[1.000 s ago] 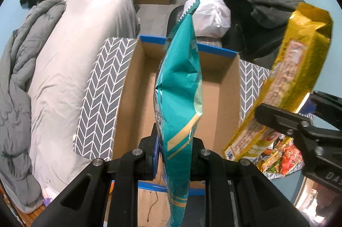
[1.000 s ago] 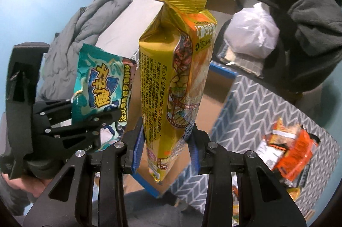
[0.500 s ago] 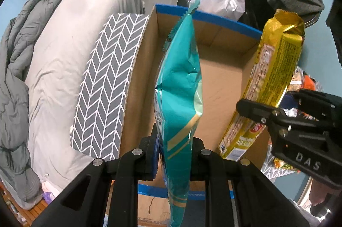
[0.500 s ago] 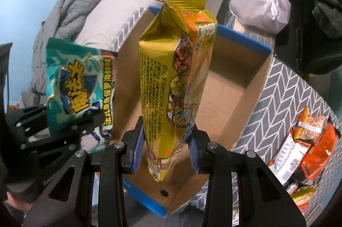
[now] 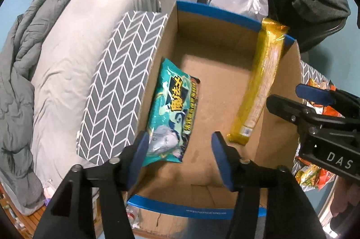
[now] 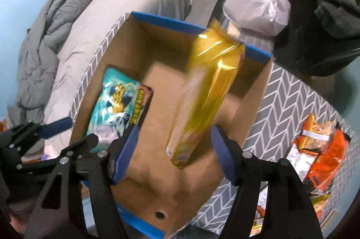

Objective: Organize snacks
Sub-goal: 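Carry both packets over the box and release them inside, then move both open tools back over the remaining snack pile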

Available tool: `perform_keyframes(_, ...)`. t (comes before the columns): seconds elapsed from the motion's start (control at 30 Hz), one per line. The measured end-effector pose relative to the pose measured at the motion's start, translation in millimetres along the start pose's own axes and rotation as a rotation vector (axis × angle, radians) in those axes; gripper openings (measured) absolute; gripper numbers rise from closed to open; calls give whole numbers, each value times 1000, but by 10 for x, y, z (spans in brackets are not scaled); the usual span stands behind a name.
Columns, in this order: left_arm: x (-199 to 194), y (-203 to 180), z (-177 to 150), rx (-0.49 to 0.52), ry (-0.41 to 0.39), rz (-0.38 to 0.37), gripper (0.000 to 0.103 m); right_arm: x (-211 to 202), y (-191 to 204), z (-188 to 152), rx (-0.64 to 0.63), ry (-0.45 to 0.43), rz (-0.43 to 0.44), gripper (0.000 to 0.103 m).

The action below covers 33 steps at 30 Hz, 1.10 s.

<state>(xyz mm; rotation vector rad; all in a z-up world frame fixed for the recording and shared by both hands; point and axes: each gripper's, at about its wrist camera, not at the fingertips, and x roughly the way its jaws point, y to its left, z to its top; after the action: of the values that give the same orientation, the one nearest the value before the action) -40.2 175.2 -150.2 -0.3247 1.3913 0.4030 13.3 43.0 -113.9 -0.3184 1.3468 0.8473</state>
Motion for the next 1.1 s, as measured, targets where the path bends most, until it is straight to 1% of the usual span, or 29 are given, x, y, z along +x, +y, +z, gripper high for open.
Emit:
perform_keyframes(0.1,-70,-3,12,2,-8,2,61,-46,-40,-7,4,-7,-16,69)
perform_keyframes(0.17,-111,-14,8,3,-14,3,66,-80,-69,5,8,-13,-31,72)
perform_keyframes(0.2,-126,-28,-1,5,-20,3,66,-115,-87,0,12,-19,-36,73)
perform_keyframes(0.37,-243,-69,-12,11,-38,-3,67,-249,-129,-33,29,-37,-52,74)
perform_keyframes(0.53,-370,-150,-17,24,-63,-5,68,-396,-254,-103,61,-55,-66,75)
perform_keyframes(0.6,-408,-210,-18,37,-71,-7,69,-451,-302,-127,76,-59,-72,75)
perform_keyframes(0.67,-442,-273,-18,50,-79,-10,73,-507,-364,-161,91,-64,-78,75)
perform_keyframes(0.9,-519,-514,-34,108,-86,-25,73,-704,-585,-310,146,-82,-94,76)
perform_keyframes(1.1,-582,-801,-42,164,-87,-44,73,-851,-823,-475,207,-94,-103,76)
